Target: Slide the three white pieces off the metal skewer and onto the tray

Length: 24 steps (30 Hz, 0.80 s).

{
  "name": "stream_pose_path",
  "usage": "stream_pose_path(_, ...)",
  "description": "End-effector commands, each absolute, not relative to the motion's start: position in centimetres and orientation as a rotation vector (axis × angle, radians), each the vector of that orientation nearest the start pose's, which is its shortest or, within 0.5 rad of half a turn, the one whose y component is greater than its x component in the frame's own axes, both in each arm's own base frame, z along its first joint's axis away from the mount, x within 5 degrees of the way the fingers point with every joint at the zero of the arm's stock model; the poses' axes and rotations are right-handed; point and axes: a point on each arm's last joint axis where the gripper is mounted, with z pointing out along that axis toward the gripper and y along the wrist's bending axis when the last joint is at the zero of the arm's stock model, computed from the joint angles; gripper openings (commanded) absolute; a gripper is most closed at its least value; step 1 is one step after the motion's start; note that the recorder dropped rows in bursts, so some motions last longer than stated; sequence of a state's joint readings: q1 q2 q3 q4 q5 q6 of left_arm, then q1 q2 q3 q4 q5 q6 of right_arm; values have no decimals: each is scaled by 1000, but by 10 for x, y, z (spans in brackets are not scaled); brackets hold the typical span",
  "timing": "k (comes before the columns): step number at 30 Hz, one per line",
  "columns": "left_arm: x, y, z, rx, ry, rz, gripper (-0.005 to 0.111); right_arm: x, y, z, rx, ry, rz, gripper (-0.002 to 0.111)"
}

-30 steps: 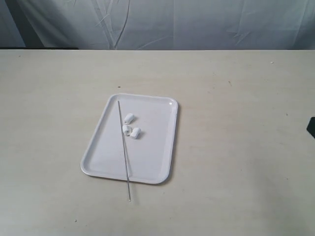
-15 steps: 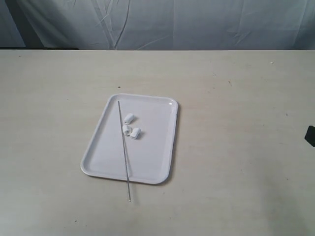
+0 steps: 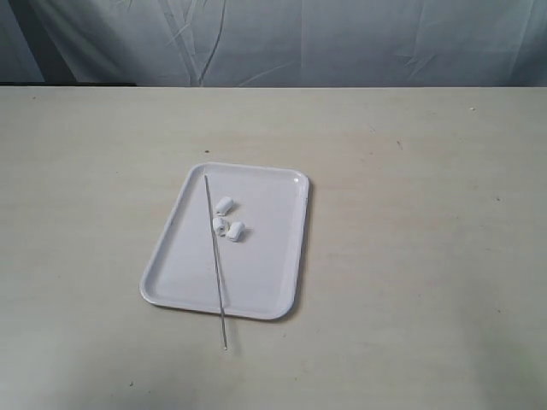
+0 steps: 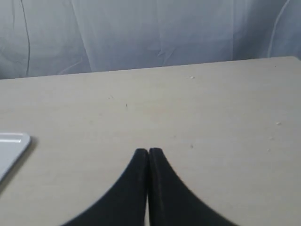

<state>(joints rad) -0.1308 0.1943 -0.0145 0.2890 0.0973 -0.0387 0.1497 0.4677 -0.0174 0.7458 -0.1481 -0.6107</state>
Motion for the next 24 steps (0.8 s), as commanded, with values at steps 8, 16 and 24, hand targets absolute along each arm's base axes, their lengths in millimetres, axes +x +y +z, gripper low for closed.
stream_pose_path(8, 69, -4, 187, -153, 1827, -187, 0, 62, 5, 197, 31, 1691, 72, -1)
stream_pose_path(16, 69, 0, 184, -164, 1855, -118, 0, 55, 6, 186, 41, 1783, 70, -1)
stream_pose_path(24, 68, 0, 183, -148, 1874, -102, 0, 55, 0, 186, 1, 1780, -64, -1)
